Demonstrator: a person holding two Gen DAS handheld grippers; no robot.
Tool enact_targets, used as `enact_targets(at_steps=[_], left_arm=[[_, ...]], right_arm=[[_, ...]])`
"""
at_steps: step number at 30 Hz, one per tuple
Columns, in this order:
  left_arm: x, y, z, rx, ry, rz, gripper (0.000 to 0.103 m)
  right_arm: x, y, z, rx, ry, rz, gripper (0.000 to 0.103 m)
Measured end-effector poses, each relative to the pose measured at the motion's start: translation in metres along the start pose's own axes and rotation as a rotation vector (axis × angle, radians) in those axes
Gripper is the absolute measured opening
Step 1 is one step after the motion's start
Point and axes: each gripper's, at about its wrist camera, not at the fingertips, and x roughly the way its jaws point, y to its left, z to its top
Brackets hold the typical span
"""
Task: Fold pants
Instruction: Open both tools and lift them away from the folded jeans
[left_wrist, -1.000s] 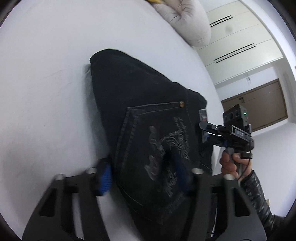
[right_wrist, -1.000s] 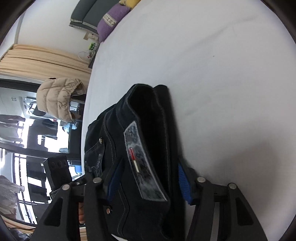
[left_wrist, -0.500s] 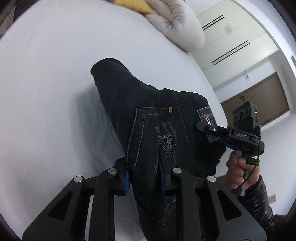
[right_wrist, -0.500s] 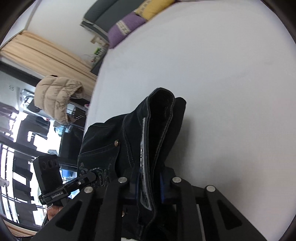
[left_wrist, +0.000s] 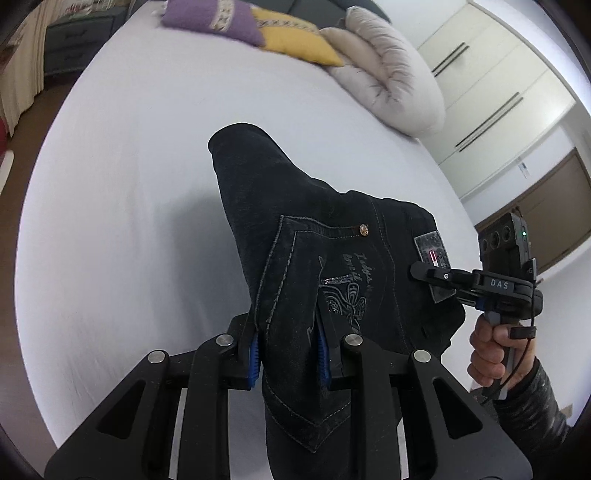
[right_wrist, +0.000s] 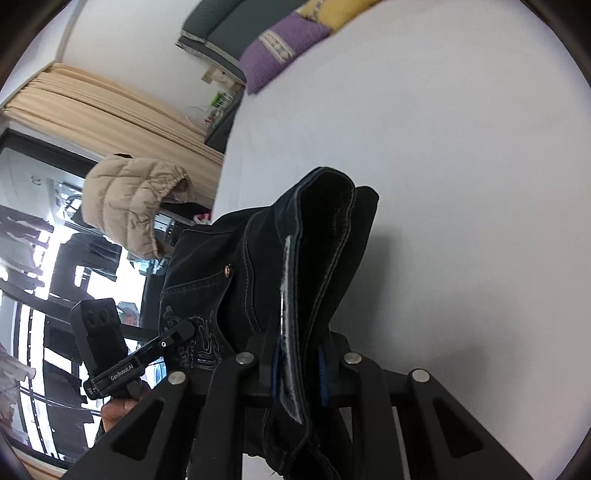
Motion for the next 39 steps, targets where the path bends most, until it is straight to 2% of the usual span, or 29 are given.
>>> enact_targets(at_steps=[3,4,6,9,10,11,14,15,17,19,20,22,24,27,29,30,31,32,34,36,39], left_arm=[[0.022,0.040,-0.004,-0.056,0.029,-0.019,0.023],[0.030,0.052,-0.009,-0.080,0.034,-0.025,0.026],[0.040,0.072,-0.020,-0.142,0.012,-0.073,0.034],[0.040,0.091,-0.032,-0.205,-0.038,-0.178,0.036],[0.039,0.093,-0.033,-0.204,-0.045,-0.186,0.036],[0.039,0.094,-0.034,-0.199,-0.051,-0.187,0.036],[0.034,0.094,-0.033,-0.194,-0.075,-0.152,0.039],[0.027,0.095,-0.036,-0.198,-0.096,-0.144,0.043],[0.014,0.090,-0.046,-0.206,-0.152,-0.126,0.056],[-0.008,0.080,-0.060,-0.184,-0.202,-0.073,0.067],[-0.019,0.068,-0.071,-0.158,-0.223,-0.045,0.069],[-0.045,0.043,-0.088,-0.073,-0.276,0.048,0.078],[-0.070,0.015,-0.104,-0.011,-0.339,0.119,0.082],[-0.111,-0.042,-0.122,0.056,-0.478,0.221,0.095],[-0.141,-0.077,-0.135,0.103,-0.597,0.286,0.101],[-0.157,-0.089,-0.141,0.128,-0.654,0.323,0.103],[-0.173,-0.108,-0.151,0.154,-0.723,0.394,0.103],[-0.182,-0.120,-0.156,0.171,-0.753,0.428,0.103],[-0.200,-0.146,-0.168,0.236,-0.811,0.493,0.103],[-0.216,-0.165,-0.176,0.261,-0.845,0.585,0.103],[-0.235,-0.188,-0.190,0.238,-0.877,0.693,0.103]], right_arm=[[0.030,-0.020,0.003,0.055,0.041,-0.016,0.019],[0.036,-0.026,0.003,0.070,0.047,-0.013,0.023],[0.042,-0.047,0.000,0.124,0.043,0.018,0.030],[0.041,-0.068,-0.008,0.167,0.018,0.122,0.031],[0.041,-0.067,-0.010,0.165,0.013,0.132,0.033],[0.039,-0.067,-0.012,0.161,0.008,0.140,0.035],[0.026,-0.064,-0.020,0.159,-0.032,0.136,0.053],[0.021,-0.064,-0.023,0.162,-0.047,0.134,0.060],[0.005,-0.065,-0.033,0.180,-0.095,0.101,0.062],[-0.013,-0.068,-0.047,0.196,-0.137,0.050,0.064],[-0.024,-0.064,-0.057,0.188,-0.163,0.006,0.065],[-0.041,-0.055,-0.070,0.153,-0.196,-0.053,0.065],[-0.064,-0.038,-0.088,0.093,-0.258,-0.113,0.065],[-0.099,-0.005,-0.113,-0.004,-0.367,-0.202,0.074],[-0.125,0.023,-0.132,-0.095,-0.452,-0.261,0.078],[-0.134,0.034,-0.140,-0.137,-0.486,-0.292,0.083],[-0.146,0.049,-0.151,-0.194,-0.533,-0.339,0.089],[-0.152,0.061,-0.155,-0.226,-0.562,-0.362,0.091],[-0.174,0.087,-0.172,-0.314,-0.657,-0.397,0.103],[-0.197,0.111,-0.187,-0.375,-0.755,-0.402,0.103],[-0.220,0.135,-0.205,-0.409,-0.835,-0.373,0.103]])
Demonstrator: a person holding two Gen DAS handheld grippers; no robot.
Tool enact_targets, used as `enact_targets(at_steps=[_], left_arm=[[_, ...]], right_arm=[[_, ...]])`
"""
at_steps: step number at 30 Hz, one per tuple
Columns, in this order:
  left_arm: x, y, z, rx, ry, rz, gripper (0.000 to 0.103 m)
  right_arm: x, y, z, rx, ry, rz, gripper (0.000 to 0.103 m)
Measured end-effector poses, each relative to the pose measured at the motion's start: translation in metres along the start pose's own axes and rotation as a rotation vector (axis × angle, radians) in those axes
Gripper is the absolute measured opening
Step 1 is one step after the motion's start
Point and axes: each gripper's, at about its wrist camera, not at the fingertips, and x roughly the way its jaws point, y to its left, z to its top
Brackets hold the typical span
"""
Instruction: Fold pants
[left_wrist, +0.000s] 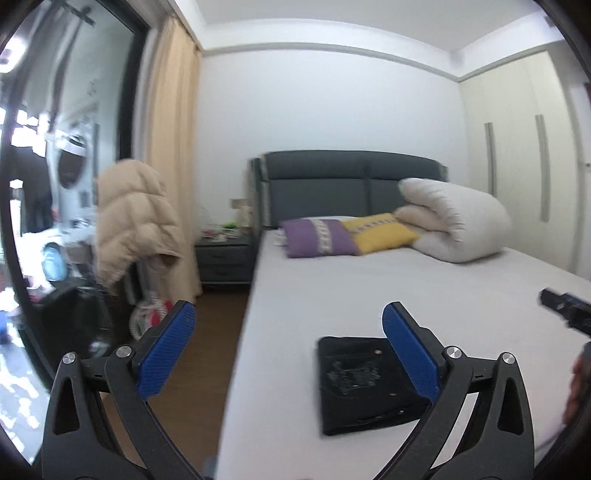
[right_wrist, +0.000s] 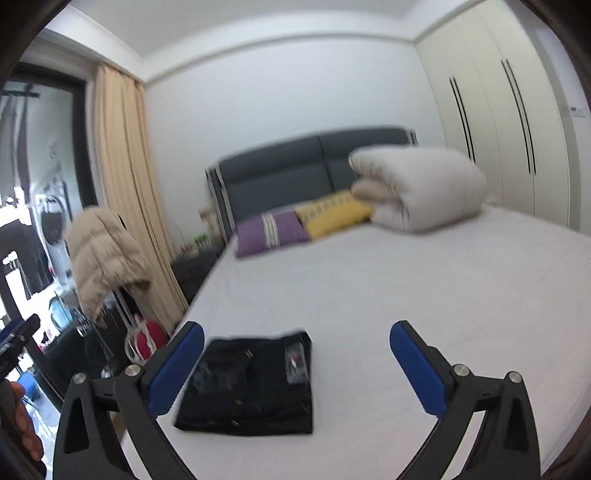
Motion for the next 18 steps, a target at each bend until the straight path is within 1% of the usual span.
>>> enact_targets(at_steps=[2,4,6,8,9,10,12,15,18], left_arm=[[-0.013,0.001,0.001,-0.002,0.034,0.052,0.103],[-0.021,0.001,0.000,-0.002,0.100,0.032,0.103],[-0.029,0.000,-0.006,-0.010,0.143,0.043,0.103],[-0.037,0.001,-0.014,-0.021,0.205,0.028,0.103],[-0.038,-0.002,-0.021,-0.019,0.243,0.024,0.103],[-0.040,-0.004,-0.026,-0.019,0.261,0.019,0.103],[-0.042,-0.010,-0.035,-0.020,0.296,-0.011,0.103],[-0.034,-0.025,-0.052,-0.024,0.343,-0.033,0.103],[-0.033,-0.031,-0.061,-0.024,0.374,-0.049,0.103]], right_arm=[[-0.016,0.009,0.006,0.000,-0.044,-0.003,0.103],[-0.037,0.015,0.007,-0.003,-0.105,-0.036,0.103],[-0.058,0.024,0.008,-0.022,-0.162,-0.069,0.103],[-0.070,0.031,0.007,-0.040,-0.186,-0.083,0.103],[-0.073,0.034,0.006,-0.050,-0.182,-0.081,0.103],[-0.074,0.036,0.005,-0.055,-0.165,-0.068,0.103],[-0.073,0.038,0.002,-0.060,-0.092,-0.038,0.103],[-0.065,0.040,-0.004,-0.048,0.013,-0.052,0.103],[-0.063,0.042,-0.009,-0.029,0.071,-0.079,0.103]])
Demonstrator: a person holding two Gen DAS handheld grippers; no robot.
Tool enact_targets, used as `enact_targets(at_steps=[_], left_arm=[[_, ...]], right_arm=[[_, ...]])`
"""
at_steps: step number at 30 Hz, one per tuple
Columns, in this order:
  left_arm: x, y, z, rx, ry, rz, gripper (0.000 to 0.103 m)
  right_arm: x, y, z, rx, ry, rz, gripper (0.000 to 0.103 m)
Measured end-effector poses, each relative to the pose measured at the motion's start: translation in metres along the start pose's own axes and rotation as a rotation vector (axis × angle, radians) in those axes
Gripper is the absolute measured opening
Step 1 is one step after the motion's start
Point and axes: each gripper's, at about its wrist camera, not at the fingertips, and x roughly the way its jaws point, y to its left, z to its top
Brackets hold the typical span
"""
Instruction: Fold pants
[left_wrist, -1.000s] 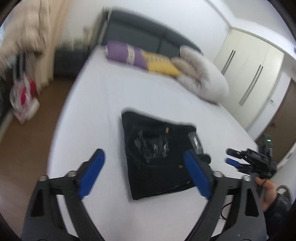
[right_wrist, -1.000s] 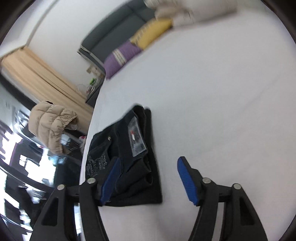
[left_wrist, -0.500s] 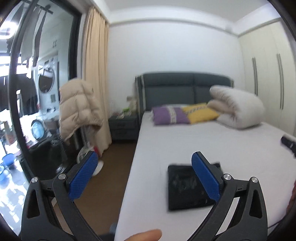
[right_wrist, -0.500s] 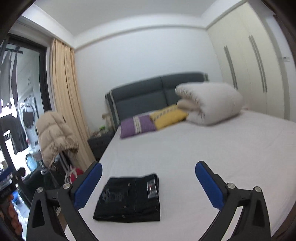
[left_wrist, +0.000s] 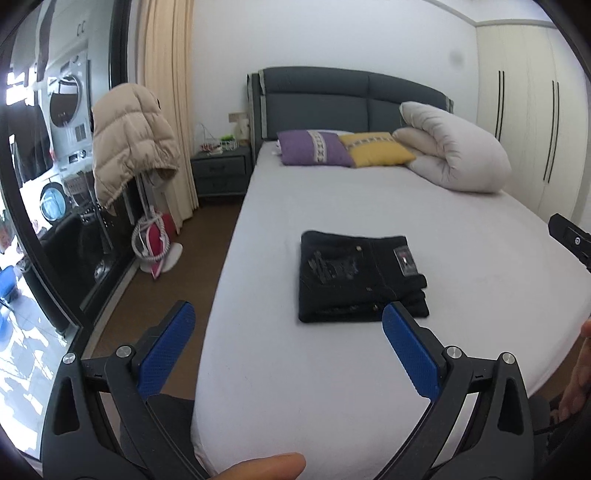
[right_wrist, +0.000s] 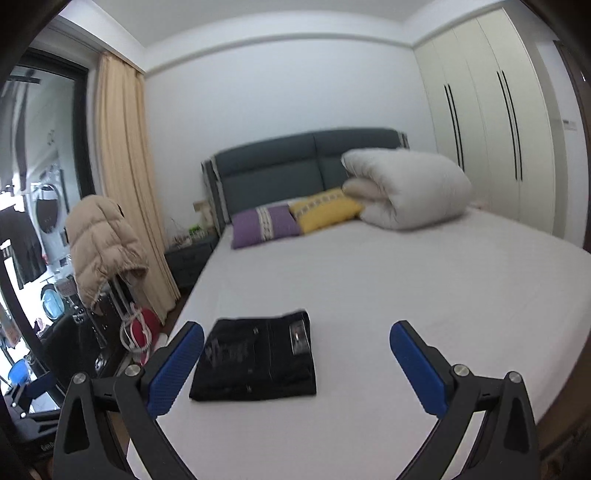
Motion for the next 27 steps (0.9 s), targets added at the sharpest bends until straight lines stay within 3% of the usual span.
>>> enact_targets(at_steps=[11,27], left_arm=[[0.032,0.016,-0.018,-0.064,0.080,0.027,0.103],[0.108,0.009,-0.038,-0.051,0.203,0.015,0.103]], right_arm=[[0.014,0.025,-0.026,-0.070,0.137,-0.029,0.103],[0.062,0.038,-0.067,-0.127,0.290,-0.018,0.103]])
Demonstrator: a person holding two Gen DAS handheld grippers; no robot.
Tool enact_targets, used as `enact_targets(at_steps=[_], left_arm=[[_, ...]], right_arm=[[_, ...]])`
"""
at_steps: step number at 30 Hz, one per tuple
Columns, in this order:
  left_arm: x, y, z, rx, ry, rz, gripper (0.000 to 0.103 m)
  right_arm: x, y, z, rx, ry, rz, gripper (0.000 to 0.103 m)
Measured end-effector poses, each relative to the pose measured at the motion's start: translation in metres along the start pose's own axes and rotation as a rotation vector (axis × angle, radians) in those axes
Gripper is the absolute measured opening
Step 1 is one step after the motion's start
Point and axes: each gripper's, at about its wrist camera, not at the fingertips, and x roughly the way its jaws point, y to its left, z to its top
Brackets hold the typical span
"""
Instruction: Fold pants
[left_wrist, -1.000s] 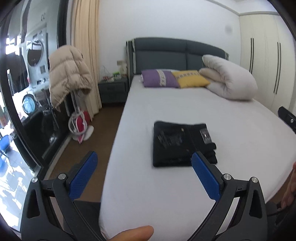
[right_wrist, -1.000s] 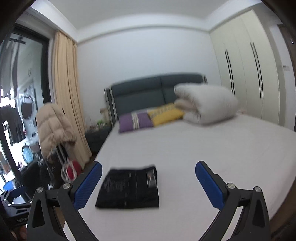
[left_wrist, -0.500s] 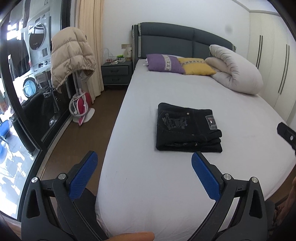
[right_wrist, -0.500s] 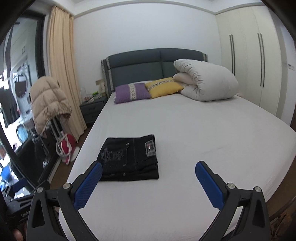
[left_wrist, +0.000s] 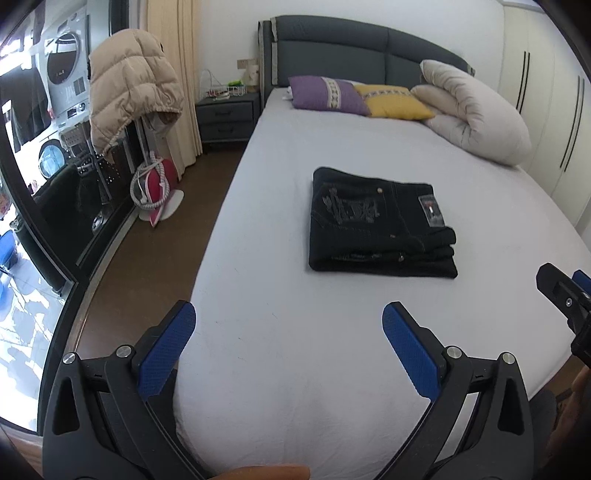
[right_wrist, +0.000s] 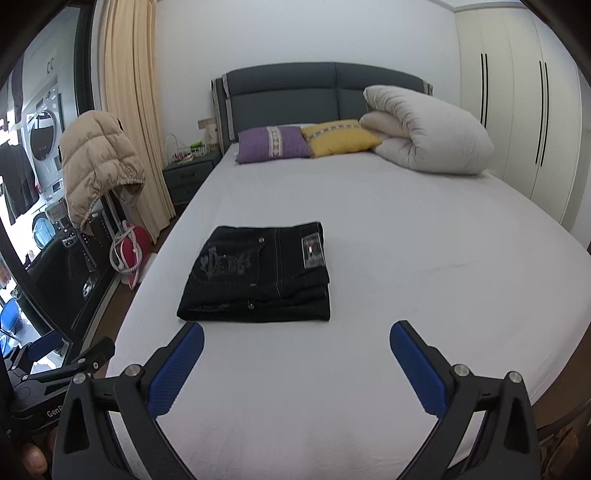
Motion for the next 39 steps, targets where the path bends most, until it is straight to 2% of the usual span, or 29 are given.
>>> enact_targets(at_steps=[13,39], left_arm=[[0.031,-0.008,-0.003,0.009,0.035,0.005,0.103],[0.029,-0.009,-0.010,-0.012,0.036,0.006,0.103]], right_arm=[[0.020,-0.003,-0.006,0.002,0.048,0.013,0.103],[0.023,-0.002,-0.013,-0.003,0.063,0.006,0.103]])
